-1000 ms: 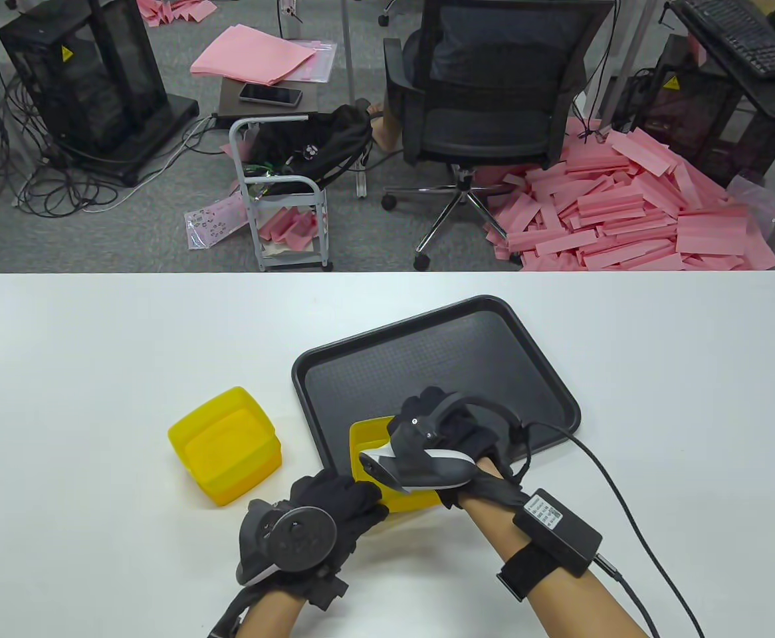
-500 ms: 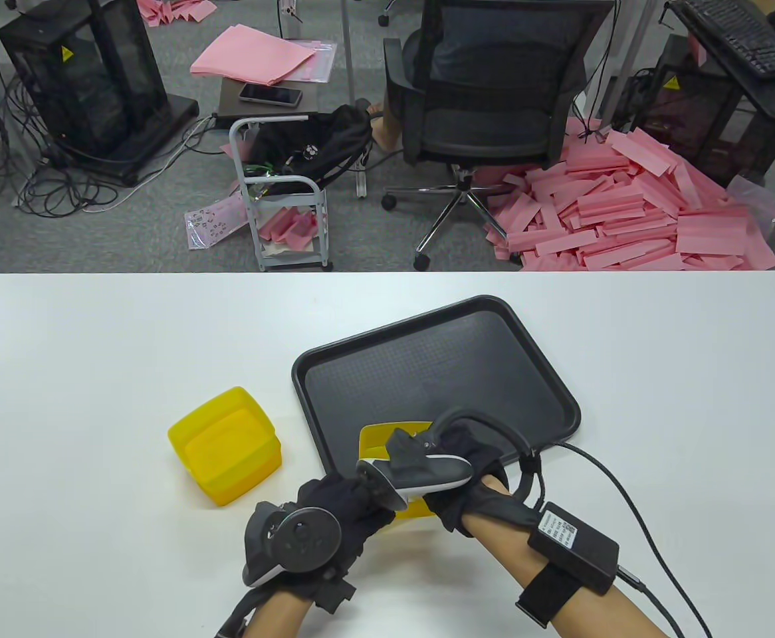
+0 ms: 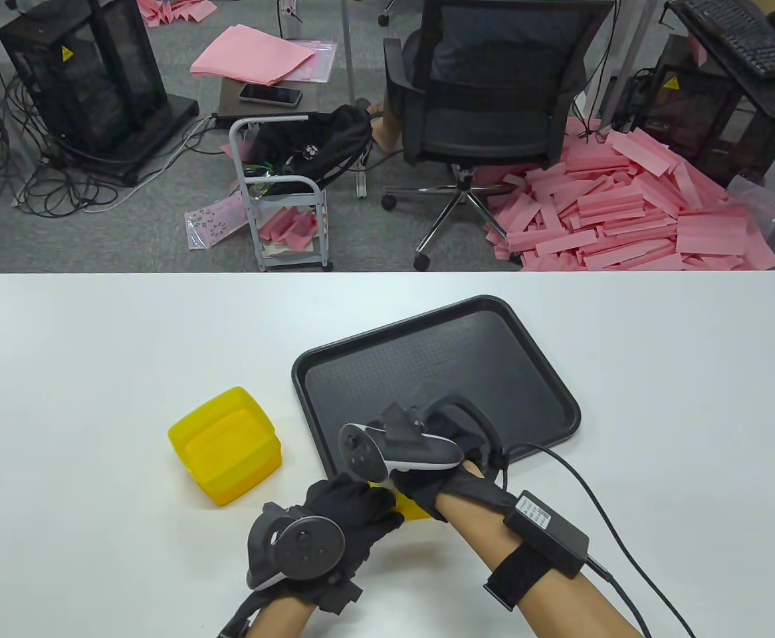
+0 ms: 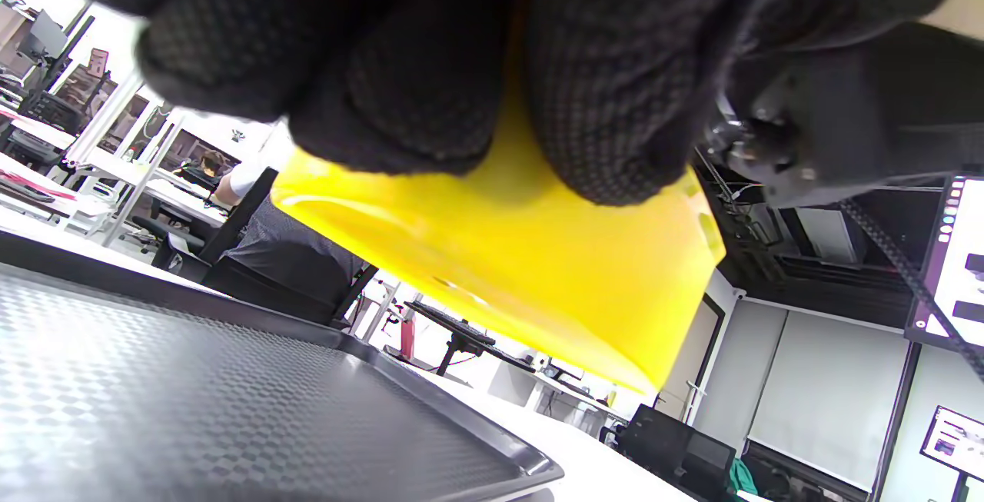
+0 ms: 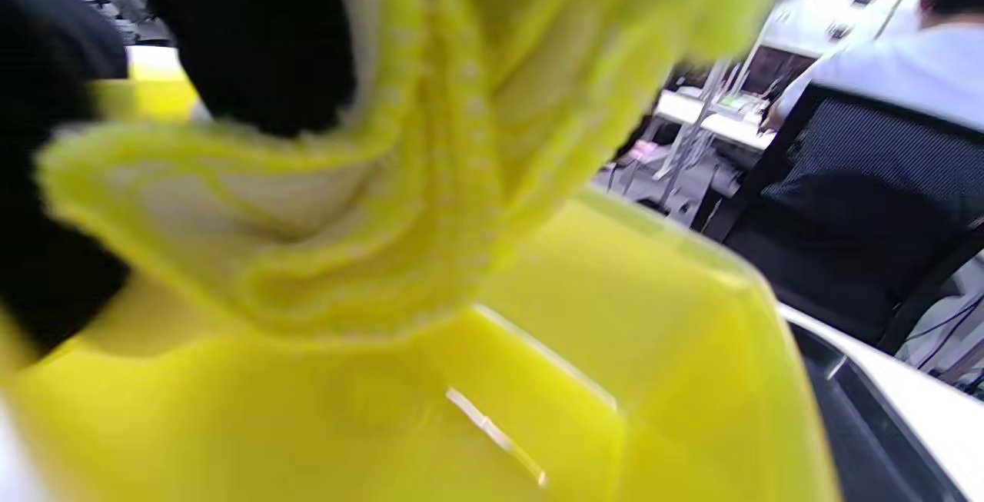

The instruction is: Wipe plastic food containers with dish cloth

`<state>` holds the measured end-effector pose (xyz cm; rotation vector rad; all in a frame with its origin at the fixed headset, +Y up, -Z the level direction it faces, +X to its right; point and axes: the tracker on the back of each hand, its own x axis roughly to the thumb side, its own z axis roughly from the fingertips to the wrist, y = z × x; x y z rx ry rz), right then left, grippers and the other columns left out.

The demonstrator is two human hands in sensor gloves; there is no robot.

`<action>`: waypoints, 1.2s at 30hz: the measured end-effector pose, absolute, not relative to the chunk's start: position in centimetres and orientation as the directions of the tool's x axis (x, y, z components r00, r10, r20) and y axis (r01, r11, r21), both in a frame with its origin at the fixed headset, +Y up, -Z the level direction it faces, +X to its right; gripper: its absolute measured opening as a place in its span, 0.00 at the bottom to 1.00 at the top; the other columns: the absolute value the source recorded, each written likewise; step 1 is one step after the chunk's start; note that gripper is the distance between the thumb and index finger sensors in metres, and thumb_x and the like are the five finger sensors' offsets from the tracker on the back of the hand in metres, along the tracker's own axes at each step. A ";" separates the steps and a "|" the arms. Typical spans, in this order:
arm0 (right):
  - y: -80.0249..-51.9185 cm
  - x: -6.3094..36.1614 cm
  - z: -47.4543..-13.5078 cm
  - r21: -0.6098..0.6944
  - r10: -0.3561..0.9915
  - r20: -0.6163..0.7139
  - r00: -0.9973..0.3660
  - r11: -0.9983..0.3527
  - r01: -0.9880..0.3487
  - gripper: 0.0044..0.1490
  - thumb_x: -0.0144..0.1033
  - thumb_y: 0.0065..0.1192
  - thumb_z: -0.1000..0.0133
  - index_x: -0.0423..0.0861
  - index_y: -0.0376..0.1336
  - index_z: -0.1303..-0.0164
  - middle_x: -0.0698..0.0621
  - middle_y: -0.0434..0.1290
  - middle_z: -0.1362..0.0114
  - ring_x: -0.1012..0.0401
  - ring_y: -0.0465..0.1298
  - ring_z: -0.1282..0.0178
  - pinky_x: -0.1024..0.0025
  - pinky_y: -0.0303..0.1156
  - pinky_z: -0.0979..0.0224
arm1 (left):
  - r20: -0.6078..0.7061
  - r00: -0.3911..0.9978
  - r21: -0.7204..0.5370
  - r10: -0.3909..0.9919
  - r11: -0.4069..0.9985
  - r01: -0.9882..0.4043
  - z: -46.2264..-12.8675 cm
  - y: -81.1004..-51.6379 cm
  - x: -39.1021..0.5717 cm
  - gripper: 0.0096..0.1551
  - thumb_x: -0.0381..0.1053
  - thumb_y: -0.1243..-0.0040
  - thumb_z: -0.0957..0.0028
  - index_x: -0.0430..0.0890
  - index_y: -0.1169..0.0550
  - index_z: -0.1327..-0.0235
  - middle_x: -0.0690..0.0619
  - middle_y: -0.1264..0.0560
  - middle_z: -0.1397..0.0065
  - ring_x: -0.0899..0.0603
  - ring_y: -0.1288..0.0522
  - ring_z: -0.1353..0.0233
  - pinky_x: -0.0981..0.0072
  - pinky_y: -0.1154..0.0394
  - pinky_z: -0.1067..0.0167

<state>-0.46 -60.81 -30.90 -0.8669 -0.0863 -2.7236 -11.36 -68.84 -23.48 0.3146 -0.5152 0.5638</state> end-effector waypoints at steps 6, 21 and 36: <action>-61.0 -0.3 -31.3 -0.244 -0.411 0.495 -0.766 -0.912 0.331 0.31 0.53 0.74 0.49 0.55 0.66 0.39 0.56 0.80 0.44 0.54 0.82 0.55 0.67 0.81 0.62 | 0.543 0.730 0.169 0.414 0.798 -0.578 -23.3 -68.5 -11.5 0.20 0.62 0.29 0.57 0.52 0.10 0.59 0.50 0.13 0.64 0.41 0.17 0.58 0.50 0.20 0.57; -62.6 1.7 -30.0 -0.067 -0.501 0.604 -0.620 -0.807 0.587 0.30 0.48 0.76 0.50 0.61 0.66 0.37 0.61 0.79 0.36 0.54 0.80 0.46 0.67 0.81 0.55 | 0.496 0.760 0.182 0.420 0.805 -0.564 -23.8 -68.9 -12.0 0.20 0.61 0.29 0.58 0.53 0.10 0.59 0.50 0.13 0.64 0.41 0.17 0.58 0.51 0.20 0.57; -62.7 2.7 -32.8 0.556 0.096 0.428 -0.898 -0.812 0.178 0.31 0.45 0.64 0.42 0.50 0.61 0.28 0.53 0.80 0.38 0.54 0.82 0.56 0.72 0.81 0.66 | 0.514 0.731 0.180 0.449 0.777 -0.604 -23.4 -68.8 -11.5 0.21 0.62 0.28 0.58 0.50 0.10 0.60 0.50 0.13 0.67 0.42 0.16 0.61 0.51 0.19 0.60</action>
